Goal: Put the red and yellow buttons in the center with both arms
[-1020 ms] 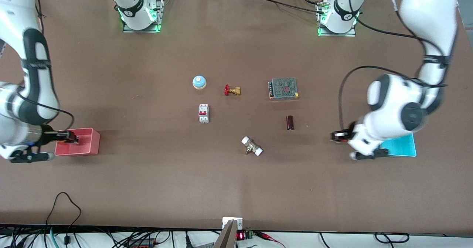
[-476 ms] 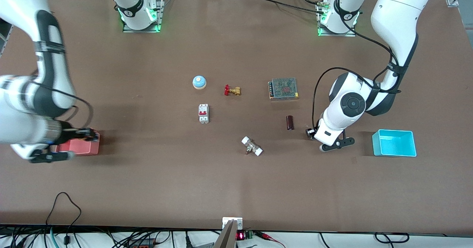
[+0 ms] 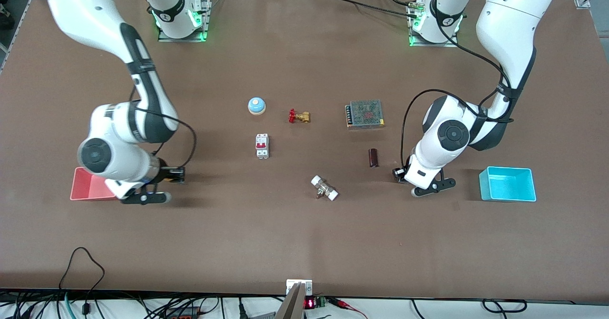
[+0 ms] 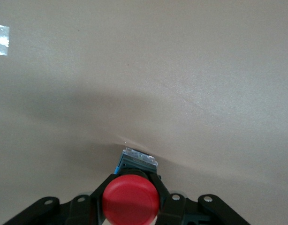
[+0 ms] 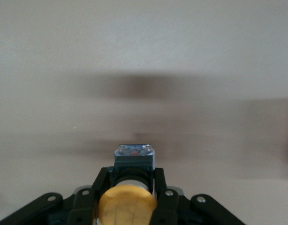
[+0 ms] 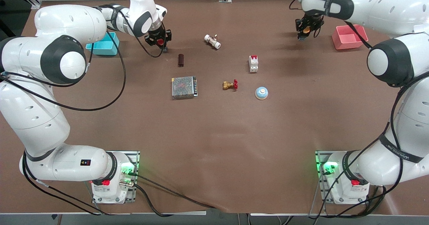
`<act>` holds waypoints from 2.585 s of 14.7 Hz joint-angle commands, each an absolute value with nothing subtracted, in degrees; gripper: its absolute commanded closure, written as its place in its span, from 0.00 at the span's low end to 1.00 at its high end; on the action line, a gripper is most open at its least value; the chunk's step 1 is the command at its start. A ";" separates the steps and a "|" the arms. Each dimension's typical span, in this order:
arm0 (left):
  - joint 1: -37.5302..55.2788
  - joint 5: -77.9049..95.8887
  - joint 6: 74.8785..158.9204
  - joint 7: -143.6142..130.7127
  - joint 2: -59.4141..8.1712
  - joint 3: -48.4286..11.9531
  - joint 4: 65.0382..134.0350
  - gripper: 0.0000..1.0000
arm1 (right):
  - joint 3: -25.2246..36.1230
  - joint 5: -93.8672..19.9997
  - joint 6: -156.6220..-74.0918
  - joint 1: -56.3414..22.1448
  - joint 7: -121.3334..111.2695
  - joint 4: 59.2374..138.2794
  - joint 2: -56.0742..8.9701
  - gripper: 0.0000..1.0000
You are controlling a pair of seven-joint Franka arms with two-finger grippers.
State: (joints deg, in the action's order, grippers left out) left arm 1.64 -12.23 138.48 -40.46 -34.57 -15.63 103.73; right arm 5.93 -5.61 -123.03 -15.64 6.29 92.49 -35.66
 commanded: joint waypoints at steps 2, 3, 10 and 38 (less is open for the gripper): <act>1.93 -13.62 138.96 -42.19 -35.15 -15.29 103.01 0.82 | 6.42 -6.33 -126.03 -18.89 11.76 95.54 -35.24 0.62; 1.93 -13.54 138.96 -42.19 -35.16 -15.38 103.01 0.70 | 6.42 -6.33 -126.04 -19.16 13.34 95.54 -35.33 0.62; 1.76 -13.54 138.87 -42.54 -35.07 -15.29 102.22 0.00 | 6.42 -6.33 -127.17 -22.85 14.85 96.15 -37.09 0.62; -13.89 -1.68 80.96 -1.32 -19.70 -16.08 73.74 0.00 | 16.34 -5.62 -104.08 -19.97 9.26 84.47 -18.91 0.00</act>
State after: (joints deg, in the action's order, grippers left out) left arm -13.76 -3.57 83.42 -2.20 -22.59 -15.92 73.01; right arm 15.29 -5.51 -107.76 -21.87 14.16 85.19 -21.92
